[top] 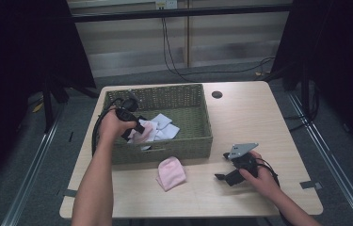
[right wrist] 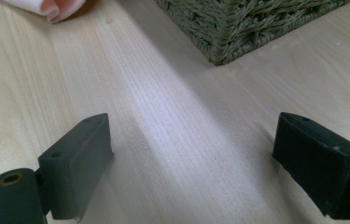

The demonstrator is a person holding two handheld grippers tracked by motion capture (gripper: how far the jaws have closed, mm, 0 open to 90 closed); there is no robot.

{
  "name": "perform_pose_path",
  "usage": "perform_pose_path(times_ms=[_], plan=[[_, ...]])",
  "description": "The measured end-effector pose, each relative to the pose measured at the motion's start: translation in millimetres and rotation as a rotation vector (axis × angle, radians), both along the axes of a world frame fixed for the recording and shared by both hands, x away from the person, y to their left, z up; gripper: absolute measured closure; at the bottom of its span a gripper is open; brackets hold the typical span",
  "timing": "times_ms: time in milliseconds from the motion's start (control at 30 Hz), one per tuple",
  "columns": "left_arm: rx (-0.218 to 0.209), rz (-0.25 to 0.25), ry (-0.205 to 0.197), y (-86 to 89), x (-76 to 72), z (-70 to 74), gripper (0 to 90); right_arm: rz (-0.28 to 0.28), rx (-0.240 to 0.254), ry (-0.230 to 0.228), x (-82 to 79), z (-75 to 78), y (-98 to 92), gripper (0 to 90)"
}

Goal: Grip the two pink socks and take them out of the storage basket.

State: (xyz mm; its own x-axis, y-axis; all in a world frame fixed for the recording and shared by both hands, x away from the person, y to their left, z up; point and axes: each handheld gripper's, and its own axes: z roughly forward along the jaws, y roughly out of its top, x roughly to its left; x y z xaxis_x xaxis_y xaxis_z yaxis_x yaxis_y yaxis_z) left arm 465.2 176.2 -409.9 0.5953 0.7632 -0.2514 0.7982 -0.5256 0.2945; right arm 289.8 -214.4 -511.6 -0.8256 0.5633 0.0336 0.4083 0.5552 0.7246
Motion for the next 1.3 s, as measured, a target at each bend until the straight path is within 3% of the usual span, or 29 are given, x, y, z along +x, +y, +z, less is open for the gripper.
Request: perform_pose_path(times_ms=[633, 1033, 1300], plan=[[-0.054, -0.005, -0.011, 4.3, -10.9, 60.5, 83.9, -0.012, -0.001, -0.002, -0.7, 0.1, 0.6, 10.7], [-0.084, -0.022, -0.012, -0.2, -18.2, 87.2, 83.9, -0.012, -0.001, -0.003, -0.8, 0.1, 0.6, 10.7], [-0.126, -0.025, -0.016, 0.4, -22.6, 102.0, 83.9, -0.012, -0.001, -0.002, -0.9, 0.1, 0.6, 10.7]])
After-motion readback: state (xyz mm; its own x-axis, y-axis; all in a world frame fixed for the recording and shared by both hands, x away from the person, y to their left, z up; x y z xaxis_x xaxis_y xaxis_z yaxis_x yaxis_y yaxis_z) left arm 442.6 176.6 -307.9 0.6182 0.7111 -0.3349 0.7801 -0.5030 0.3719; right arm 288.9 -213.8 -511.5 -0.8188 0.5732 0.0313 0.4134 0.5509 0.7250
